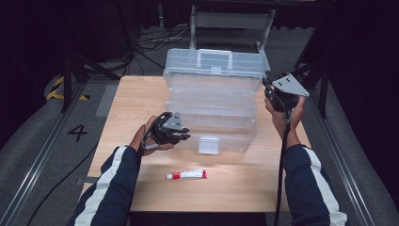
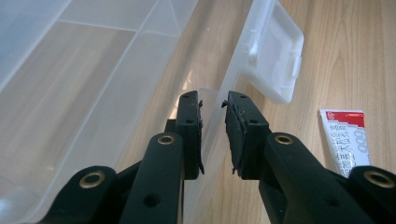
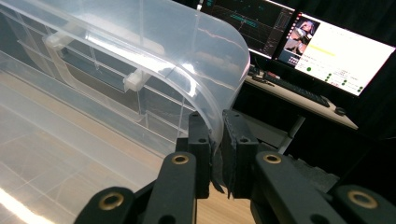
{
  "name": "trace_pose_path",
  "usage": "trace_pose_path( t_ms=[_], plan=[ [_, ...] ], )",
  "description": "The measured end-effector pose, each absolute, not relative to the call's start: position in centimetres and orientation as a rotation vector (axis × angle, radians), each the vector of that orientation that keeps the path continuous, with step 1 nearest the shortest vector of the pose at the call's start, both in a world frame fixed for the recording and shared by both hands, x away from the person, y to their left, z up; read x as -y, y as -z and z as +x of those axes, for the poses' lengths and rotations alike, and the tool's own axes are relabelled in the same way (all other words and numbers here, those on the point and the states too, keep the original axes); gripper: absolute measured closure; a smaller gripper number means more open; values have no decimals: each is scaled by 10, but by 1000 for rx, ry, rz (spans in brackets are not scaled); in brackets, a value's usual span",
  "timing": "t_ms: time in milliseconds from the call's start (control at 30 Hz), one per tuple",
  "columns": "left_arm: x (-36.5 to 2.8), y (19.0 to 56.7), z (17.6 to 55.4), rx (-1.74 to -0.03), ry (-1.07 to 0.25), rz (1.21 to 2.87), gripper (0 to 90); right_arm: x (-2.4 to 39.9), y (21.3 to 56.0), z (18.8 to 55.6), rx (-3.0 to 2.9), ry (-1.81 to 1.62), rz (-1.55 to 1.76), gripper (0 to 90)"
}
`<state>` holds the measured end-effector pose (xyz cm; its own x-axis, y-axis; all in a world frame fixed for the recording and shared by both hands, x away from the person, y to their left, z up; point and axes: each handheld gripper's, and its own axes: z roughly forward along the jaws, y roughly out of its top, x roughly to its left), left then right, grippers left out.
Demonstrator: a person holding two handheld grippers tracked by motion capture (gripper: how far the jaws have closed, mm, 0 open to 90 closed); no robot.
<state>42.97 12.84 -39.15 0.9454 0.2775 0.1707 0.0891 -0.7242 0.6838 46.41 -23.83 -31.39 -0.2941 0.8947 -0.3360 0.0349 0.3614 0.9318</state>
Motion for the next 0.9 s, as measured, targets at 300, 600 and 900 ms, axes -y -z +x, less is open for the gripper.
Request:
trace_pose_path(
  t_ms=[300,600,900],
  plan=[
    [-129,392,429,-261,-348,2359,757,237,308,474,-1646,-1067,858,837],
    [-130,394,428,-269,-350,2342,756,237,304,484,-1653,-1064,873,842],
    [-132,396,428,-279,-335,2312,755,240,299,497,-1677,-1066,882,846]
  ],
)
